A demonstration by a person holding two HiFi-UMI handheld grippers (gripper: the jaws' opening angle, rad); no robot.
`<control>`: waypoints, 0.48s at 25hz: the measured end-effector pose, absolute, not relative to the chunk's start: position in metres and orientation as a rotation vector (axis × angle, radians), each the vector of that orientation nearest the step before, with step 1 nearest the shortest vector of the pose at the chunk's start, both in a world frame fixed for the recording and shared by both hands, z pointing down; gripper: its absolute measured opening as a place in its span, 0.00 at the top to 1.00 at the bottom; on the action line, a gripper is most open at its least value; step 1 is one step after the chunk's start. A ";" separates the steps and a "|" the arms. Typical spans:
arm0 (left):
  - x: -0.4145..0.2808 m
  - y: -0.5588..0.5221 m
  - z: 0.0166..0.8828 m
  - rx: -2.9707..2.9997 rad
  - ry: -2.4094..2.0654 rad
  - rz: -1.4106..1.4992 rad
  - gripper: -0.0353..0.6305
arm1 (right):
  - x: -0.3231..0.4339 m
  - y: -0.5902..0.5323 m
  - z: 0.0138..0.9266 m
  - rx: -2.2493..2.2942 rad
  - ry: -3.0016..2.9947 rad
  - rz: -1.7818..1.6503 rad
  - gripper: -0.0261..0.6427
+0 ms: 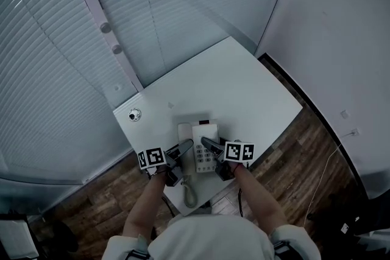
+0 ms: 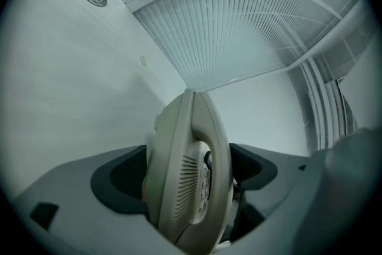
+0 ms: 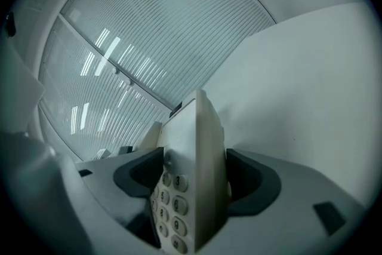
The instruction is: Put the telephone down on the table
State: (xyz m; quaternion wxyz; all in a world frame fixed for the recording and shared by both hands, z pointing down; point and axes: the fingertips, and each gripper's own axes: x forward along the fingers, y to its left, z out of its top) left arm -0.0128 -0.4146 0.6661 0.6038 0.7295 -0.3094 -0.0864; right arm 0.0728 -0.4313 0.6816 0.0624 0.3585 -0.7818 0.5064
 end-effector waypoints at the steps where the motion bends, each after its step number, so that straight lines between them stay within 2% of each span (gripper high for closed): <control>1: -0.013 -0.416 0.668 1.687 -0.720 -0.197 0.33 | 0.072 -0.433 0.684 1.084 -2.360 1.531 0.48; 12: -0.011 -0.429 0.679 1.668 -0.737 -0.178 0.32 | 0.072 -0.446 0.693 1.081 -2.317 1.525 0.48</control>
